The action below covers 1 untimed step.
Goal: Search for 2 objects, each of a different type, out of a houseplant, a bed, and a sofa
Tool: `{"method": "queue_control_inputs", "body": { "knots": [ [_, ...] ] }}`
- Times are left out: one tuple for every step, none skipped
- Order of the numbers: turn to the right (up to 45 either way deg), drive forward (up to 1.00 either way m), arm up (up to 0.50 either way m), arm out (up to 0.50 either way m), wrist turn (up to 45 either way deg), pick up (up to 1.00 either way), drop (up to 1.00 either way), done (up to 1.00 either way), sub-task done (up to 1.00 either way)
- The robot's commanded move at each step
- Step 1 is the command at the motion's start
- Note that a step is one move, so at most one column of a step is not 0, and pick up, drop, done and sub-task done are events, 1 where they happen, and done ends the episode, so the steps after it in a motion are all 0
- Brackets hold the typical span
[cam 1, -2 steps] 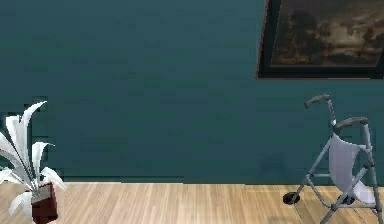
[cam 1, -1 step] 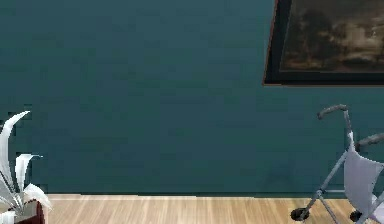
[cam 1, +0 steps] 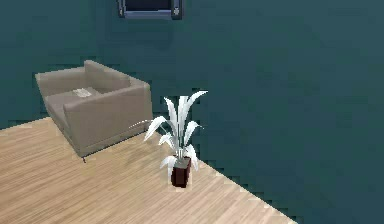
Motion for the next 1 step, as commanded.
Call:
{"method": "queue_control_inputs", "body": {
  "knots": [
    [-6.0,0.00,0.00,0.00,0.0,0.00,0.00,0.00,0.00]
  ]
}}
